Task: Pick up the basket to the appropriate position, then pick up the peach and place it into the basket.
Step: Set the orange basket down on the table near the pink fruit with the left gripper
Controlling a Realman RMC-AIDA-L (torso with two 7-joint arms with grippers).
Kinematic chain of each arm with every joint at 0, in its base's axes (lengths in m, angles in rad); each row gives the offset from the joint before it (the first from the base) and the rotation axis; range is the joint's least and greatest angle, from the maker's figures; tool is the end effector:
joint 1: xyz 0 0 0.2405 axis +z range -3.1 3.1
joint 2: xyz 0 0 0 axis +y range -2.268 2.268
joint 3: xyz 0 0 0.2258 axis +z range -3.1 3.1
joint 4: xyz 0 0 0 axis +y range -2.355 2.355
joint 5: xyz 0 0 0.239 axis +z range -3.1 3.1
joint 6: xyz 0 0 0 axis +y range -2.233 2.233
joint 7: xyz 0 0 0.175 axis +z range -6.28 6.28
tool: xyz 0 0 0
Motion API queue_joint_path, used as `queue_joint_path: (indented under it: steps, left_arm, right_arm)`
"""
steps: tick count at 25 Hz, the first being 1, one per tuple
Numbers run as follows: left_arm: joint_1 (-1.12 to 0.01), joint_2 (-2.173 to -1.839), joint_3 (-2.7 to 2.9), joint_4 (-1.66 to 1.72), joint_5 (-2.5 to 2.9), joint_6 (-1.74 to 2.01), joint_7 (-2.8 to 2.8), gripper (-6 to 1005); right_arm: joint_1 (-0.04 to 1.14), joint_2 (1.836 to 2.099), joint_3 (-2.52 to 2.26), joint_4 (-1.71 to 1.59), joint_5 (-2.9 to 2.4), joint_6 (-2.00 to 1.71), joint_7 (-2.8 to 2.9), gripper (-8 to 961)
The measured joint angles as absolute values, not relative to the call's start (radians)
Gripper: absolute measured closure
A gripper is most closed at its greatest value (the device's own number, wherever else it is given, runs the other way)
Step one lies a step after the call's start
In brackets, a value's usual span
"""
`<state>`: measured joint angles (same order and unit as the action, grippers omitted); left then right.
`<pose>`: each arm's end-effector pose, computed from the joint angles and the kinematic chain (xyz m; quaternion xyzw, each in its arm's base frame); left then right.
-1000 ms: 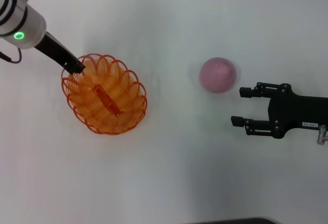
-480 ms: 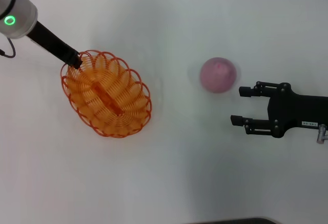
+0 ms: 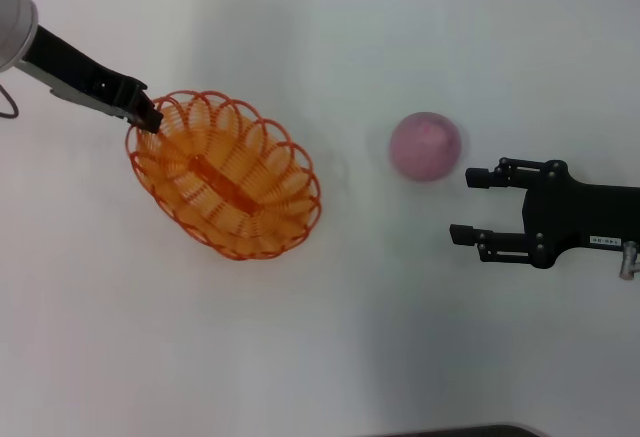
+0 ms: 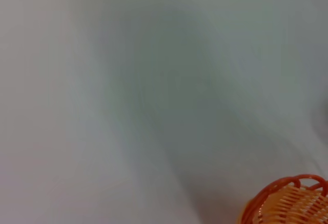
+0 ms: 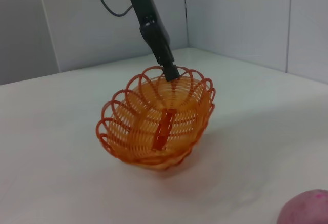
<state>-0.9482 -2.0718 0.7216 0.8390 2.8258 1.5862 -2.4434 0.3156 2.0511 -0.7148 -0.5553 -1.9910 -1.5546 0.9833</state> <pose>-0.1952 0.4152 0.0079 -0.8638 -0.4733 0.1149 0.1289 0.3205 0.2776 -0.0243 -0.9520 0.1584 0.2000 0.1691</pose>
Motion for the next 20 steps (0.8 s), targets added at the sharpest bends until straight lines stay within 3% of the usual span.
queue_joint_path:
  steps: [10, 20]
  left_arm:
    - [-0.869, -2.062, 0.622, 0.802, 2.709, 1.642, -2.478, 937]
    - [-0.735, -2.111, 0.619, 0.843, 2.586, 1.627, -2.510, 936]
  right_arm:
    - [0.316, 2.051, -0.710, -0.555, -1.991, -1.561, 0.984, 186]
    - [0.315, 2.052, -0.698, -0.555, -1.991, -1.562, 0.985, 185]
